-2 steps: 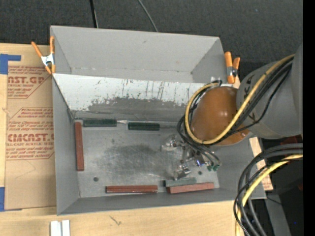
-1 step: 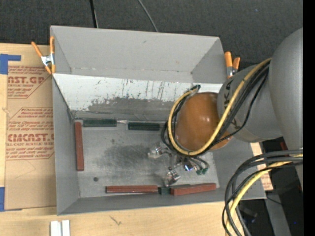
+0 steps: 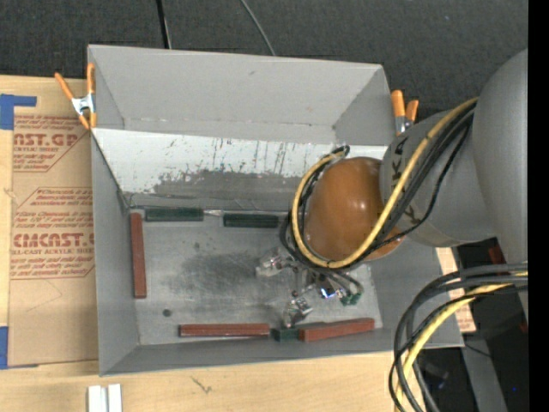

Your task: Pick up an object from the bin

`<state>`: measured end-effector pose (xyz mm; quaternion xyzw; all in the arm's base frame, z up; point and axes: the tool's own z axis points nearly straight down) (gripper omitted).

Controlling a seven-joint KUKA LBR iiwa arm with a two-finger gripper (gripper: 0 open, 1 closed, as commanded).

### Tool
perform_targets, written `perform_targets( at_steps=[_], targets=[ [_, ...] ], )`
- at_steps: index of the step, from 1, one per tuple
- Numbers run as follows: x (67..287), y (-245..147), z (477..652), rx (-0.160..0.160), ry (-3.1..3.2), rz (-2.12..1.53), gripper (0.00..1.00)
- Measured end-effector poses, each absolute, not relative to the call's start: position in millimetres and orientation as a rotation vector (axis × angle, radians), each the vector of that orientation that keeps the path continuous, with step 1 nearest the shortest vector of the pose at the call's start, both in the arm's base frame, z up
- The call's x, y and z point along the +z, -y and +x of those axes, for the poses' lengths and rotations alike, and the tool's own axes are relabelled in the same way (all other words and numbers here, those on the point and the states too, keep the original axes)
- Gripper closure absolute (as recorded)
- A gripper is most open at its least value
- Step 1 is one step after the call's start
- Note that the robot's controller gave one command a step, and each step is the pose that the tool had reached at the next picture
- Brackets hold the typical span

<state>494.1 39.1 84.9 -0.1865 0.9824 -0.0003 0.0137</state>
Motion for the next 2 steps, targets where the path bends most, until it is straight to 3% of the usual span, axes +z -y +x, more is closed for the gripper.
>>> perform_targets(
  at_steps=[1,2],
  targets=[
    [116,-80,484.9,-0.001,-3.043,-0.751,0.00],
    [112,-93,484.7,0.004,-3.043,-0.723,0.00]
  ],
)
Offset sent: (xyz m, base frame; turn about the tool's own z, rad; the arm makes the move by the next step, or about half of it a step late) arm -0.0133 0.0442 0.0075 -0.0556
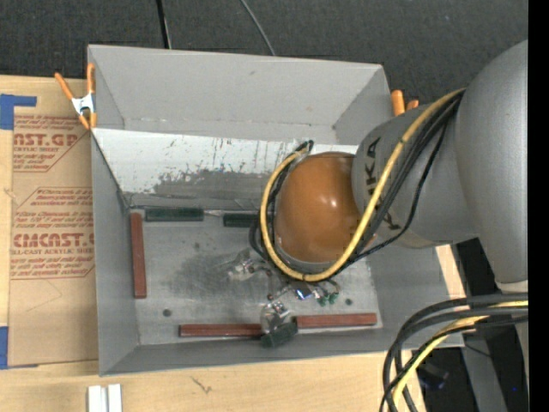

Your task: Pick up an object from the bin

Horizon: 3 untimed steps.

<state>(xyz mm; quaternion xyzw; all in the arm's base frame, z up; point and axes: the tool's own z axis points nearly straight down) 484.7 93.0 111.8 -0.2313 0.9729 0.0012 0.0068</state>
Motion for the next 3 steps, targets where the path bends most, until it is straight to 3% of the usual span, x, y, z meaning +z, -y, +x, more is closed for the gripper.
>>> perform_targets(
  at_steps=[1,2,3],
  targets=[
    [75,-94,487.3,-0.001,-3.025,-0.813,1.00],
    [75,-94,487.3,-0.001,-3.025,-0.813,1.00],
    [238,-95,486.5,0.001,-3.032,-0.814,1.00]
  ],
)
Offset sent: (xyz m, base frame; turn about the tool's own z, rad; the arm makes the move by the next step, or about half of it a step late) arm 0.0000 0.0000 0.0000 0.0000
